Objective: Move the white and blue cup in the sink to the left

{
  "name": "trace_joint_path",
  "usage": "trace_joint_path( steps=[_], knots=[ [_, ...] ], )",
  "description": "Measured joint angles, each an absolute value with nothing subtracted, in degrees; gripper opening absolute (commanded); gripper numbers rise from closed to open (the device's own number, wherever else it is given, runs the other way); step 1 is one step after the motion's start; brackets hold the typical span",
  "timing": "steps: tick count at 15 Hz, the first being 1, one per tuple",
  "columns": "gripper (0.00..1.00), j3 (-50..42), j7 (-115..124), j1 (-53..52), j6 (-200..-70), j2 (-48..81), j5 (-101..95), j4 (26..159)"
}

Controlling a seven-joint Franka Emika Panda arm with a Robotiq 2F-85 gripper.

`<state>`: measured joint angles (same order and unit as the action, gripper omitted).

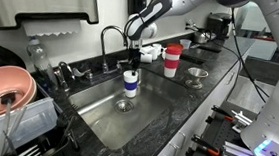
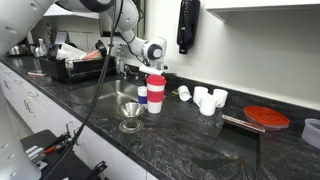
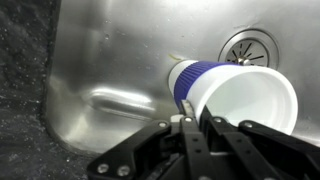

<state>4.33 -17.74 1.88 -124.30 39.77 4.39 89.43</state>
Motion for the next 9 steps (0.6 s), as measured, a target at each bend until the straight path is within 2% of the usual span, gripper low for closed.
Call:
trace_joint_path(
  steps=[9],
  knots=[
    [0.02,5.1,-19.3,2.1,-128.0,26.9,4.6,106.1]
  ],
)
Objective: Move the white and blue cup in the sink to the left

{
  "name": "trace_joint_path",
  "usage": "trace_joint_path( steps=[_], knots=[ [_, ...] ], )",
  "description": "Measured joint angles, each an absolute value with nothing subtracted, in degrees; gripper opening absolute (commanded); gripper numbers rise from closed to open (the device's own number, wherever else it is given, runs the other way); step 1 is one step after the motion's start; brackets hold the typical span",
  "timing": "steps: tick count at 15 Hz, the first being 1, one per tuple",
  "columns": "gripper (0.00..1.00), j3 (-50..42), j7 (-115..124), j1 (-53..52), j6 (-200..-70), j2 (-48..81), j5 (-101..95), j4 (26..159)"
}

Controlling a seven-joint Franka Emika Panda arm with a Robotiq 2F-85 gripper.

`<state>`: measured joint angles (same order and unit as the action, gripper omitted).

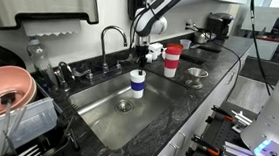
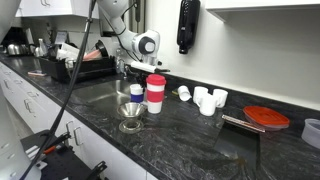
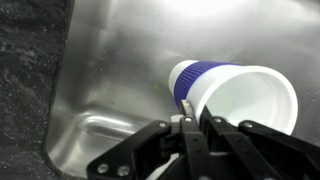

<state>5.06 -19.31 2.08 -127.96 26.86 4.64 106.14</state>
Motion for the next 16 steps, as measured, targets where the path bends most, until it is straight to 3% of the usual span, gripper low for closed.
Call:
trace_joint_path(
  steps=[7,16],
  knots=[
    [0.02,6.2,-21.0,2.1,-132.8,18.6,8.2,118.5],
    [0.02,7.8,-25.1,-0.2,-133.8,13.3,7.1,123.2]
  ],
)
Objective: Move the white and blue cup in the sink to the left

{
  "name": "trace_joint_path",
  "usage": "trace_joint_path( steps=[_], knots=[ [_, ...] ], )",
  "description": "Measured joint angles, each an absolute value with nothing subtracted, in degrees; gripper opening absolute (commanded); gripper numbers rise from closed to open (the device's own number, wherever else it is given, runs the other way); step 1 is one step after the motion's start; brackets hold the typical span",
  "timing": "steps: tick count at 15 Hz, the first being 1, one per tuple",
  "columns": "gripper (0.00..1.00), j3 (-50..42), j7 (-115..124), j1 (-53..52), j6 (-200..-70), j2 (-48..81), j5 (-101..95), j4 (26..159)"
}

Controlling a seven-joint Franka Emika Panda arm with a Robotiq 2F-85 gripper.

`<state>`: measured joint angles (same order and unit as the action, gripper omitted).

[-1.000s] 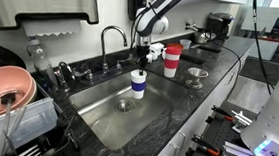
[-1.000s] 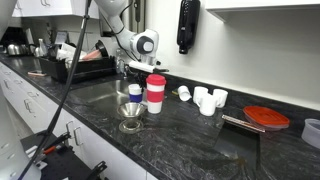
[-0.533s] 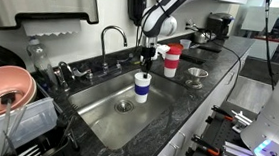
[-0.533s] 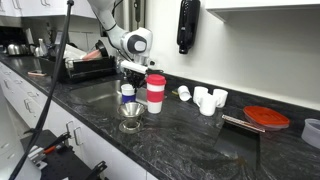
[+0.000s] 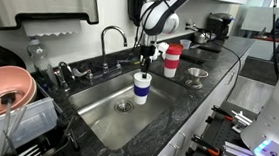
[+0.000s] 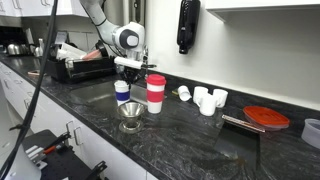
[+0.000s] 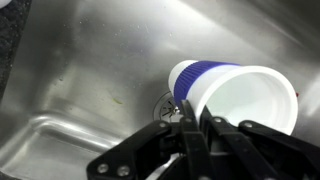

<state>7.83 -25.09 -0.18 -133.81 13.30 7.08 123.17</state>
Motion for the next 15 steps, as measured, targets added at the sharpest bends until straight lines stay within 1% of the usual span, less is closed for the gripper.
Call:
trace_joint_path(
  steps=[7,15],
  knots=[
    [0.02,9.9,-35.6,-2.3,-133.7,13.0,3.9,121.8],
    [0.02,13.2,-48.6,-6.4,-127.3,17.5,-0.3,112.4]
  ],
)
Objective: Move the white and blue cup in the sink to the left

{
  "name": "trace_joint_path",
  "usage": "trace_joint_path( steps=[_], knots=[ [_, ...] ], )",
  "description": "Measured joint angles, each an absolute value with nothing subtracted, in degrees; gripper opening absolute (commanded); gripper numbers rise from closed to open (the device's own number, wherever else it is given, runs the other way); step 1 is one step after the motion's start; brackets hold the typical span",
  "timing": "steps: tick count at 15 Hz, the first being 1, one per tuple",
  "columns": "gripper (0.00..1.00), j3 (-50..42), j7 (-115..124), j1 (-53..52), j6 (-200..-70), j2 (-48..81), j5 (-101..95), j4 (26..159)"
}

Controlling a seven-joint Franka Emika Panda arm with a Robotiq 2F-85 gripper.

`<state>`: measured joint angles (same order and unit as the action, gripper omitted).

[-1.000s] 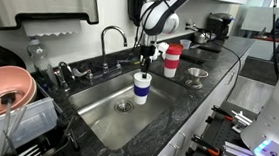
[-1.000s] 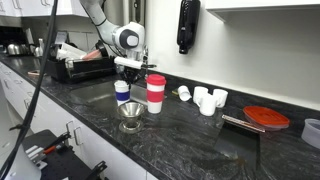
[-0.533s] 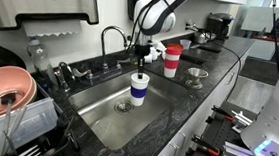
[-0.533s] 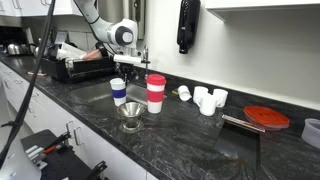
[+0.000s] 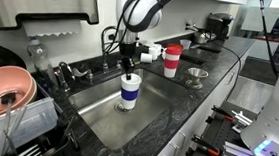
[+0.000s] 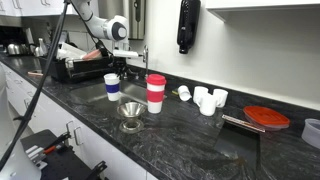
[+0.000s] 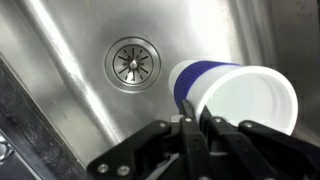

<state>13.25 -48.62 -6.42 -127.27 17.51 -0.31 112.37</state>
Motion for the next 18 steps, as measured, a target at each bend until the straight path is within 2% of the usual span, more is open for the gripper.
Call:
trace_joint_path(
  steps=[1,2,10,11,18],
  knots=[
    [0.02,13.4,-49.8,-7.0,-126.0,18.5,-1.1,110.9],
    [0.08,13.4,-50.9,-7.4,-124.8,19.5,-2.0,109.5],
    [0.08,13.3,-53.2,-7.6,-123.0,22.4,-3.6,105.9],
    [0.02,13.3,-53.2,-7.6,-122.9,22.4,-3.6,105.9],
    [0.02,14.6,-53.2,-9.1,-123.3,23.8,-3.6,105.9]
  ],
)
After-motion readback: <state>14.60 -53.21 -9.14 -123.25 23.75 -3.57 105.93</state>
